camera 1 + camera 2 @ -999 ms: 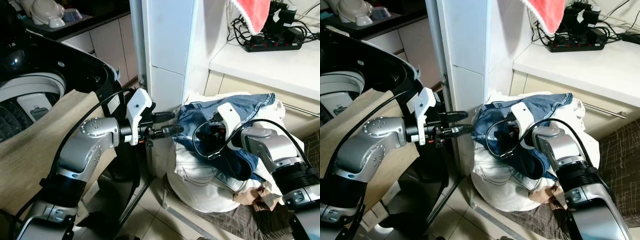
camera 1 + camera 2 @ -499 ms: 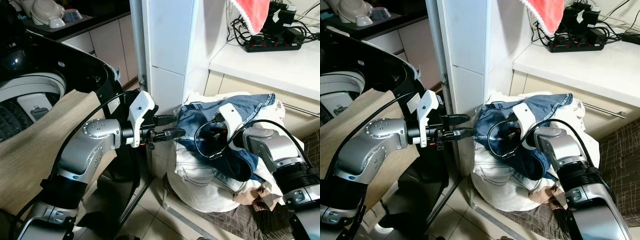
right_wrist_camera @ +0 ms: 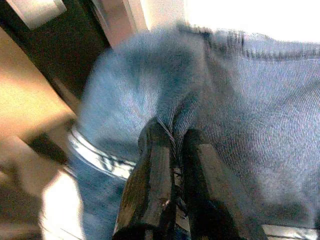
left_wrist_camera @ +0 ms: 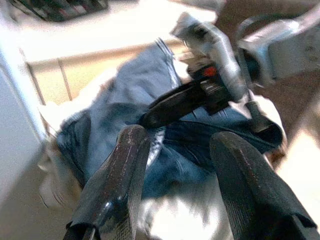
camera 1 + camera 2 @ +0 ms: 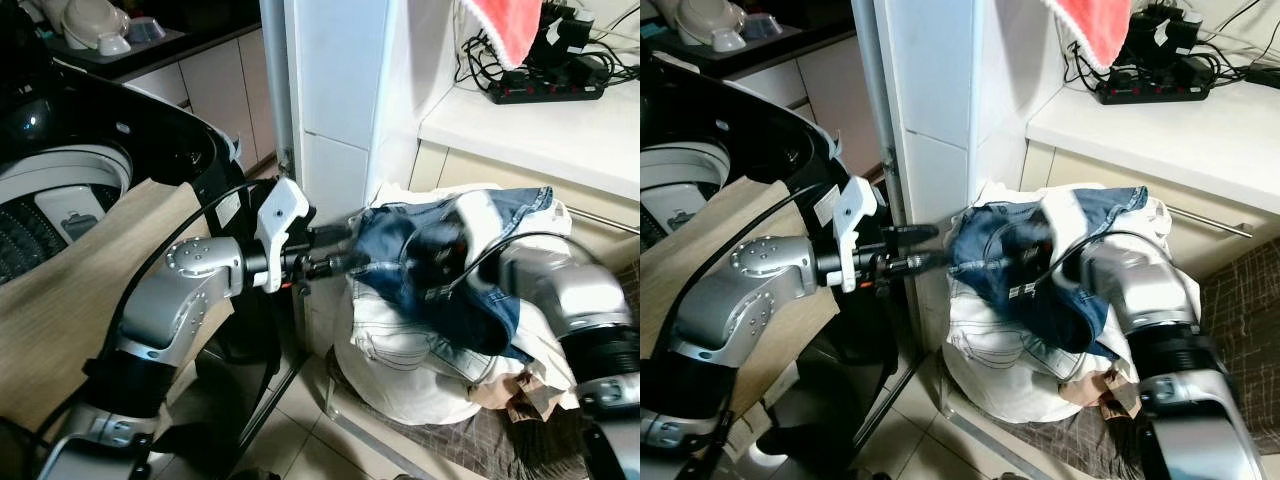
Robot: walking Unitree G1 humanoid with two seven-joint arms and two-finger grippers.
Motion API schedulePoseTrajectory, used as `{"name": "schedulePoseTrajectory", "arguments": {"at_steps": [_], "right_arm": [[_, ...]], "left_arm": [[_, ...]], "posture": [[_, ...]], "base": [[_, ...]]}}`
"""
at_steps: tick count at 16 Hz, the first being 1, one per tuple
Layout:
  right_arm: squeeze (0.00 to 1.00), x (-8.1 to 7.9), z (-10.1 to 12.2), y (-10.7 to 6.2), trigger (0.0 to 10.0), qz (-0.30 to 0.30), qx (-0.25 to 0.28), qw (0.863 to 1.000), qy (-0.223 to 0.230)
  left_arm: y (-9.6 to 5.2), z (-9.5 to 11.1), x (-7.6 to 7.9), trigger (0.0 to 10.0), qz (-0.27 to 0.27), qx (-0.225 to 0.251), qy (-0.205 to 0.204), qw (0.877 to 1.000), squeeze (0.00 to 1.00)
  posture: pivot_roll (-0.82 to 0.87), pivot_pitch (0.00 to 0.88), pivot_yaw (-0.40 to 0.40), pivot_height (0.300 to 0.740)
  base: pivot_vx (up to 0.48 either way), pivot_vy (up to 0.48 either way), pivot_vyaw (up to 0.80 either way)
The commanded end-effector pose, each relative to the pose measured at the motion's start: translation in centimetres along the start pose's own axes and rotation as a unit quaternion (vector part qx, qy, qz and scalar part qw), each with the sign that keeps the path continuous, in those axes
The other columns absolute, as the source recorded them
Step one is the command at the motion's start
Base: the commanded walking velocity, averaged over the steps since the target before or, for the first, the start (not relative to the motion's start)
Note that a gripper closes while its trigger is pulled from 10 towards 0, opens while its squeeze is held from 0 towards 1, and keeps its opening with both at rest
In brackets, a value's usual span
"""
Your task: Clothes washing
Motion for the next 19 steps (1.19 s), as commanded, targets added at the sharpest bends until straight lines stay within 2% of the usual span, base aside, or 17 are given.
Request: {"name": "schedulePoseTrajectory", "arguments": {"at_steps": [1,2,3,4,6,7,9,10,11,13,14,16,17,19], "right_arm": [[0.0,-1.1,2.2,-1.5,0.0,0.044,0.046,0.998,0.021],[0.0,-1.6,2.7,-1.9,0.0,0.061,0.058,0.996,0.027],[0.0,-2.8,4.0,-3.4,0.0,0.106,0.089,0.99,0.032],[0.0,-3.1,4.3,-3.9,0.0,0.118,0.097,0.988,0.031],[0.0,-4.6,6.0,-6.2,0.0,0.177,0.136,0.974,0.033],[0.0,-6.1,7.3,-8.4,0.0,0.229,0.165,0.959,0.034],[0.0,-7.5,8.0,-10.1,0.0,0.269,0.179,0.946,0.03],[0.0,-7.7,8.0,-10.2,0.0,0.272,0.179,0.945,0.028],[0.0,-8.6,7.8,-10.7,0.0,0.292,0.174,0.94,0.017],[0.0,-9.5,7.8,-11.3,0.0,0.31,0.178,0.934,0.019],[0.0,-9.6,7.8,-11.4,0.0,0.313,0.179,0.933,0.019],[0.0,-9.8,8.0,-11.7,0.0,0.313,0.185,0.931,0.023],[0.0,-9.8,8.0,-11.8,0.0,0.312,0.187,0.931,0.024],[0.0,-9.9,8.1,-11.8,0.0,0.311,0.188,0.931,0.024]], "left_arm": [[0.0,1.5,-1.4,10.0,0.032,0.019,0.015,0.999,0.0],[0.1,1.8,-1.6,10.0,0.04,0.026,0.014,0.999,0.0],[0.4,2.8,-2.3,10.0,0.064,0.05,0.014,0.997,0.0],[0.4,3.2,-2.5,10.0,0.07,0.058,0.014,0.996,0.0],[0.8,4.7,-3.0,10.0,0.083,0.089,0.021,0.992,0.0],[1.6,6.3,-2.9,10.0,0.083,0.118,0.024,0.989,0.0],[2.8,7.3,-1.9,10.0,0.06,0.139,0.018,0.988,0.0],[3.0,7.3,-1.8,10.0,0.058,0.138,0.019,0.988,0.0],[4.1,7.2,-1.4,10.0,0.057,0.14,0.014,0.988,0.0],[5.1,6.9,-0.8,10.0,0.052,0.133,0.017,0.99,0.0],[5.2,6.8,-0.6,10.0,0.05,0.131,0.019,0.99,0.0],[5.5,6.8,0.7,10.0,0.012,0.141,-0.01,0.99,0.0],[5.4,6.4,1.4,10.0,-0.008,0.132,-0.006,0.991,0.0],[5.3,5.4,1.5,10.0,-0.01,0.112,0.013,0.994,0.0]], "posture": [[-0.15,0.0,0.047,0.74],[-0.15,0.0,0.047,0.74],[-0.15,0.0,0.047,0.74],[-0.15,0.0,0.047,0.74],[-0.15,0.0,0.047,0.74],[-0.16,0.0,0.051,0.74],[-0.16,0.0,0.049,0.74],[-0.16,0.0,0.049,0.74],[-0.16,0.0,0.051,0.74],[-0.16,0.0,0.051,0.74],[-0.17,0.0,0.059,0.74],[-0.17,0.0,0.059,0.74],[-0.17,0.0,0.062,0.74],[-0.17,0.0,0.062,0.74]], "base": [[0.0,0.0,0.0],[0.0,0.0,0.0],[0.0,0.0,0.0],[0.0,0.0,0.0],[0.0,0.0,0.0],[0.0,0.0,0.0],[0.0,0.0,0.0],[0.0,0.0,0.0],[0.0,0.0,0.0],[0.0,0.0,0.0],[0.0,0.0,0.0],[0.0,0.0,0.0],[0.0,0.0,0.0],[0.0,0.0,0.0]]}}
Point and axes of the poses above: a point about 5 cm out from each wrist's last joint towards the gripper, its own y axis pointing out of the wrist towards the gripper, its own z axis along the axis of the wrist's last joint, x = y × z, the point moved 5 cm from there along y, pointing out of the wrist towards the gripper, and after that the axes turned 13 degrees about y, right-handed, at the moved point
